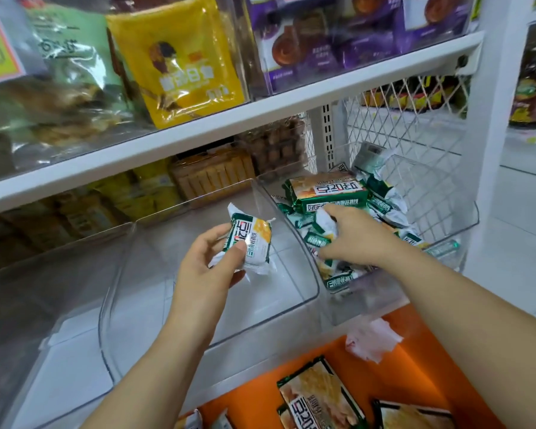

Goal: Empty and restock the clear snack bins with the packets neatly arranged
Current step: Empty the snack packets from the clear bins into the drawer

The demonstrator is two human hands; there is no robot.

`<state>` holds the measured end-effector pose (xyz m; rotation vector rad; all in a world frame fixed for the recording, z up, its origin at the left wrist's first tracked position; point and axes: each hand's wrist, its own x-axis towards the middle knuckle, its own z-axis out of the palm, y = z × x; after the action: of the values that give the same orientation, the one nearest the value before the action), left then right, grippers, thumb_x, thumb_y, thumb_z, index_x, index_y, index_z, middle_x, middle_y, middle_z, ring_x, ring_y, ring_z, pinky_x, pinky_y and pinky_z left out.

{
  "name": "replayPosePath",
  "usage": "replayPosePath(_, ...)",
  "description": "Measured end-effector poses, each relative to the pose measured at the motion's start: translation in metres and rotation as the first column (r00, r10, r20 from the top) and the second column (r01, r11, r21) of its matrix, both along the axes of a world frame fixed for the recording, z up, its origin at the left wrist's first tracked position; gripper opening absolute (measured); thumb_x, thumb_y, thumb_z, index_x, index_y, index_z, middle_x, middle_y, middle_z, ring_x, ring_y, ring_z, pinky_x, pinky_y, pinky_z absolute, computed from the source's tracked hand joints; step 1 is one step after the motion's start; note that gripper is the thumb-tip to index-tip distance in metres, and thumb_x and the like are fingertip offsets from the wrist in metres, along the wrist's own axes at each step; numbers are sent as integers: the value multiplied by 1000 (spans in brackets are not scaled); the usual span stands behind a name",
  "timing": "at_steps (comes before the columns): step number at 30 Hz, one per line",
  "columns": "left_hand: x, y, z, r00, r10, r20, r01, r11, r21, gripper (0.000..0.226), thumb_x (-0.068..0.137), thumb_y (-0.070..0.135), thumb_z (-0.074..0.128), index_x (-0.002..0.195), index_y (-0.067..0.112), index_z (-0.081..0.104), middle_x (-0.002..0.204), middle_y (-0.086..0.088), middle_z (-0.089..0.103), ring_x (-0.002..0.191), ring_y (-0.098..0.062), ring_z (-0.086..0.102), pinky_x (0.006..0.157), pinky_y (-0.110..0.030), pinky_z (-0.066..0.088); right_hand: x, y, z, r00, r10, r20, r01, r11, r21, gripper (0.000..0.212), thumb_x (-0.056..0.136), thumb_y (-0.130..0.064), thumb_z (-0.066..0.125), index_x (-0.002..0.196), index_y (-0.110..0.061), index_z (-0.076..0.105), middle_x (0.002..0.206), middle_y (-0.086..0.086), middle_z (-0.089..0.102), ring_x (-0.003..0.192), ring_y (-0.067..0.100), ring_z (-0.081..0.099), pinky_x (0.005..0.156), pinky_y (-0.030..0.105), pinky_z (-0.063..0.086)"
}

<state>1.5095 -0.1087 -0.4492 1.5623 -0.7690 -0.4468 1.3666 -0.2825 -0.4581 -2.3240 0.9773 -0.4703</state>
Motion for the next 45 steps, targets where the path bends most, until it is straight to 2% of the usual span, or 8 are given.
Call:
replayPosePath(7,-7,25,20,998,-34,53,36,999,-41,26,91,16,61,112,30,61,108,9,69,91,-15,68,81,-32,56,-33,35,42,933,-22,360,31,999,-20,34,75,-12,75,87,-31,50,79,-14,60,70,3,58,55,9,40)
replayPosePath(19,-4,195,-13,948,-151,279,71,958,279,28,90,21,63,107,40,54,111,15,62,59,-3,60,57,-14,46,-34,192,3,962,256,98,-272,936,222,61,77,-23,78,128,-28,45,117,-15,55,107,0,52,89,28,49)
replayPosePath(22,19,250,-50,899,-327,290,117,819,562,26,91,29,63,112,39,53,116,19,59,72,7,58,64,-6,41,-14,233,-27,908,405,-108,-375,899,226,66,78,-26,77,134,-24,42,125,-7,54,106,3,50,79,14,43)
replayPosePath(26,59,304,-79,868,-454,200,134,602,787,39,94,30,59,131,27,51,122,12,53,71,19,50,62,-1,37,38,279,-68,838,482,-257,-393,859,329,63,81,-28,73,135,-22,42,128,0,54,109,17,56,89,32,47)
replayPosePath(30,98,333,-101,930,-325,171,50,575,817,38,95,29,56,132,20,50,121,1,54,68,6,51,56,-7,37,98,321,-115,844,477,-244,-323,817,478,71,84,-27,71,143,-18,35,136,3,48,96,11,55,67,15,44)
replayPosePath(36,128,339,-130,965,67,255,-236,653,720,43,95,23,57,135,16,46,111,-5,63,74,-12,59,56,-17,42,161,369,-144,932,353,-76,-237,758,608,52,86,-25,69,132,-15,47,123,5,60,97,20,61,79,27,48)
replayPosePath(40,132,332,-138,967,32,252,-205,684,700,53,93,19,58,142,15,39,141,-10,44,112,-25,57,87,-32,49,176,377,-134,886,463,3,-366,697,616,50,91,-19,63,138,-18,46,126,-6,55,110,17,56,97,34,46)
replayPosePath(45,119,326,-132,975,-52,216,-130,653,746,39,96,20,54,134,16,51,120,-4,60,98,-20,62,72,-25,50,155,359,-120,853,522,-34,-407,703,584,55,93,-17,60,144,-20,39,141,0,50,119,12,52,96,25,43)
